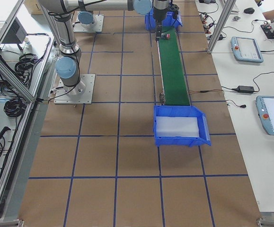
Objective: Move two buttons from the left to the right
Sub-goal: 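Return the left gripper to the bin and grasp the yellow-capped button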
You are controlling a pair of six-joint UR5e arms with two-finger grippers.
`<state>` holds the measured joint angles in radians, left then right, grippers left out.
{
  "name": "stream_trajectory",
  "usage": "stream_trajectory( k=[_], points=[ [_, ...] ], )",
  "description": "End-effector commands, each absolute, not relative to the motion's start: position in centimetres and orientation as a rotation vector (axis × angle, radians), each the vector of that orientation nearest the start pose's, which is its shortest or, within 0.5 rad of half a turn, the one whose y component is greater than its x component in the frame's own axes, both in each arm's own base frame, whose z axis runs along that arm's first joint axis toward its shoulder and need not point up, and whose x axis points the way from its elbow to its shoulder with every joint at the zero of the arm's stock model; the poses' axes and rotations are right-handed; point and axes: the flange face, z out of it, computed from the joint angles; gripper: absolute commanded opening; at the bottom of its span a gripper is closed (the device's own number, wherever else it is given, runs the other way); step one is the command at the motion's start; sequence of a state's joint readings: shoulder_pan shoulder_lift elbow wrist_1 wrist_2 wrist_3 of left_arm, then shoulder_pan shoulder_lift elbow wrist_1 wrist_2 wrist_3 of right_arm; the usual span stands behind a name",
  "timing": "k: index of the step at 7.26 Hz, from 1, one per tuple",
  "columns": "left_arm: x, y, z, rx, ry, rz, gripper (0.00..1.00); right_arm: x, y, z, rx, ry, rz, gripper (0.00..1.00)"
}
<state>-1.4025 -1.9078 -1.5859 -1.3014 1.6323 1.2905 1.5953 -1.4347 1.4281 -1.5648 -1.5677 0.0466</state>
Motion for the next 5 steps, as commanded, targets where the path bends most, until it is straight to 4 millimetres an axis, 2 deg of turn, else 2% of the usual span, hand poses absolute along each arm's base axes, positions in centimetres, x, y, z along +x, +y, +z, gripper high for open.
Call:
stream_trajectory(
  k=[1, 3, 5],
  points=[
    [-2.0, -62.4, 30.3, 1.946, 2.435, 0.178, 0.96, 14.7, -54.6, 48.7, 0.036, 3.138, -0.002, 1.0],
    [-1.5, -63.1, 29.4, 2.101, 2.175, 0.229, 0.96, 14.7, -54.6, 48.6, 0.031, 3.14, -0.002, 1.0],
    [-1.4, -64.5, 26.6, 2.149, 2.043, 0.233, 0.96, 14.7, -54.7, 48.7, 0.031, 3.14, -0.005, 1.0]
  ],
)
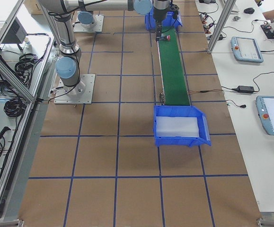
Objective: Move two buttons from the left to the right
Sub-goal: 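Return the left gripper to the bin and grasp the yellow-capped button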
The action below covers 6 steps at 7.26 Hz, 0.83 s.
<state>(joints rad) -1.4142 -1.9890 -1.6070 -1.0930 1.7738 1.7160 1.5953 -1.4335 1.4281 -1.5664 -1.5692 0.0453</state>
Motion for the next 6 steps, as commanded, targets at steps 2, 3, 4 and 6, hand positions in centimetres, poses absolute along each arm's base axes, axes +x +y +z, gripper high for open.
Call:
stream_trajectory(
  k=[2, 3, 4, 6],
  points=[
    [-2.1, -64.3, 23.7, 2.216, 1.993, 0.273, 0.95, 14.7, -54.7, 48.7, 0.034, 3.14, -0.005, 1.0],
    [-2.0, -63.4, 23.3, 2.167, 1.958, 0.331, 0.95, 14.7, -54.6, 48.7, 0.031, 3.14, -0.002, 1.0],
    [-1.3, -63.4, 22.7, 2.143, 1.961, 0.316, 0.95, 14.7, -54.7, 48.6, 0.031, 3.14, 0.0, 1.0],
    [-0.9, -63.6, 22.7, 2.123, 1.965, 0.302, 0.95, 14.7, -54.7, 48.6, 0.031, 3.14, 0.0, 1.0]
  ],
)
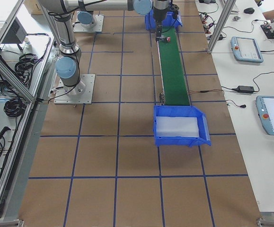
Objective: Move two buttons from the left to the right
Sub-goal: 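Return the left gripper to the bin and grasp the yellow-capped button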
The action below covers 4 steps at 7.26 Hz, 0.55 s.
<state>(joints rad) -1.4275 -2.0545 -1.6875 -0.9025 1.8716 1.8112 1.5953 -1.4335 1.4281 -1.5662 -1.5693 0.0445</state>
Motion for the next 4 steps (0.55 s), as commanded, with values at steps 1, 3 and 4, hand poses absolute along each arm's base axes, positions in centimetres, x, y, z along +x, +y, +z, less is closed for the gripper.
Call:
stream_trajectory(
  k=[1, 3, 4],
  points=[
    [-0.82, -63.83, 22.94, -2.466, -2.299, -0.336, 0.96, 14.69, -54.65, 48.65, 0.031, 3.14, -0.002, 1.0],
    [-0.58, -64.11, 23.09, -2.466, -2.333, -0.314, 0.96, 14.69, -54.65, 48.65, 0.031, 3.14, -0.002, 1.0],
    [-0.55, -64.28, 22.22, -2.466, -2.334, -0.313, 0.96, 14.69, -54.64, 48.65, 0.031, 3.14, -0.002, 1.0]
  ],
)
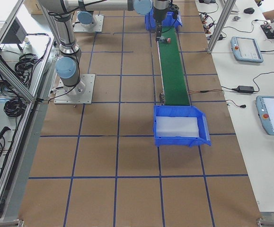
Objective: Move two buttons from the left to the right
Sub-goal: 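Return the left gripper to the bin and grasp the yellow-capped button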
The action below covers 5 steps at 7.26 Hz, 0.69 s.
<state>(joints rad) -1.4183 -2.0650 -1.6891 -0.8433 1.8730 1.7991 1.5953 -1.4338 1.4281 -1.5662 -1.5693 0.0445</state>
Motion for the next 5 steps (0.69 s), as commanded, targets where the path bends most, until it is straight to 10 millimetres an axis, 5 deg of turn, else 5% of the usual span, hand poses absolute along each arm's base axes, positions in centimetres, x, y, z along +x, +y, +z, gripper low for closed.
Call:
stream_trajectory(
  k=[1, 5],
  points=[
    [-0.51, -64.46, 21.71, -2.471, -2.336, -0.311, 0.96, 14.69, -54.6, 48.73, 0.034, 3.14, -0.005, 1.0],
    [-0.32, -64.51, 21.22, -2.462, -2.341, -0.312, 0.96, 14.71, -54.64, 48.65, 0.034, 3.138, -0.002, 1.0]
  ],
)
